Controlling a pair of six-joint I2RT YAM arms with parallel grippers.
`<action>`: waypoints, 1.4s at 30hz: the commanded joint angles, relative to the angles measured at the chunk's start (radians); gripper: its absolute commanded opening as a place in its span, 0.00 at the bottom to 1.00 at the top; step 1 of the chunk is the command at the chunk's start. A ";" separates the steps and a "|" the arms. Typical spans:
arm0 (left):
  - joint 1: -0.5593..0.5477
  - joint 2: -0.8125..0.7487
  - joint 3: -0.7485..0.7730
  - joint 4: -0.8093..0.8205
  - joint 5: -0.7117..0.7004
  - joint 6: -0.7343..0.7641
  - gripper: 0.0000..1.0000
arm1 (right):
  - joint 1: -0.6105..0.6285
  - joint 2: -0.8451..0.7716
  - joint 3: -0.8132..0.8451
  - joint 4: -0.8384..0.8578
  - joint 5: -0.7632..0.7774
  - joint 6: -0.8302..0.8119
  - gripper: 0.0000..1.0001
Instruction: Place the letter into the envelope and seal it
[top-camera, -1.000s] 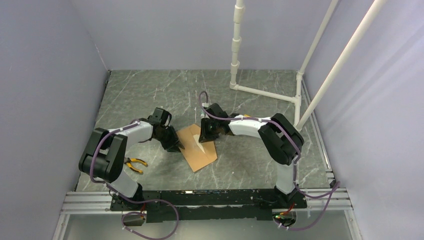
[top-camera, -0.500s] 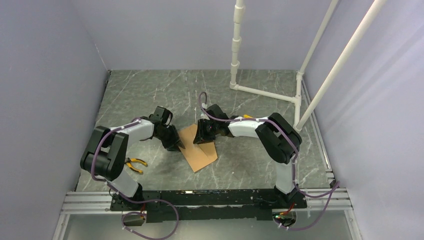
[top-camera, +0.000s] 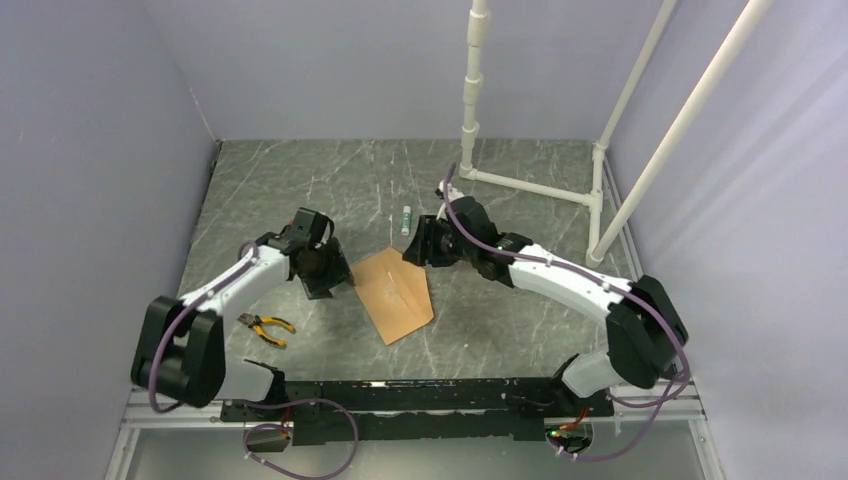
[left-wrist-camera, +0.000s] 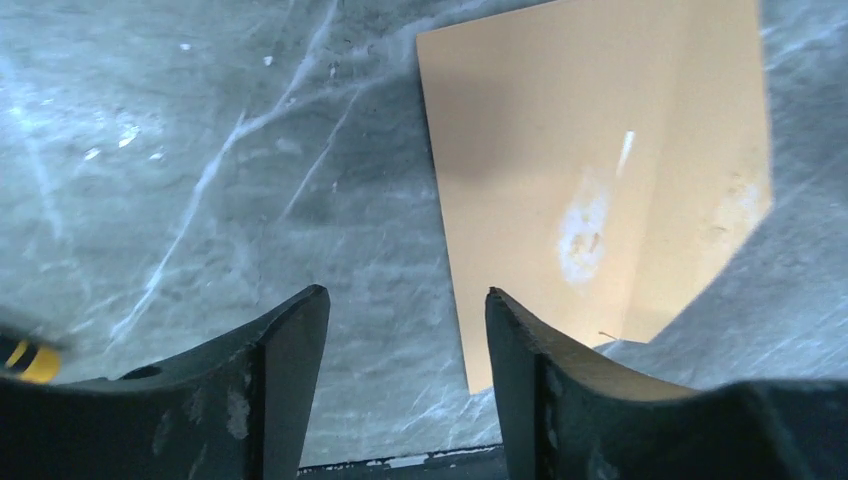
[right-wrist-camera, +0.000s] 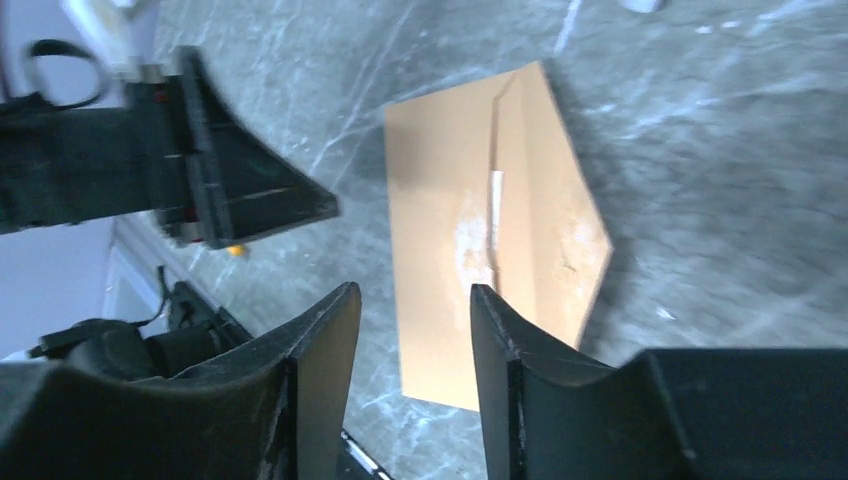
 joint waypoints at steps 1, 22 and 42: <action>0.003 -0.156 0.050 -0.119 -0.104 0.016 0.68 | -0.008 -0.088 -0.059 -0.114 0.195 -0.046 0.50; 0.003 -0.389 -0.008 -0.054 -0.225 0.023 0.93 | -0.025 0.448 0.520 -0.193 0.506 -0.112 0.66; 0.005 -0.396 -0.046 -0.089 -0.169 0.032 0.93 | -0.006 0.902 1.005 -0.414 0.690 -0.126 0.56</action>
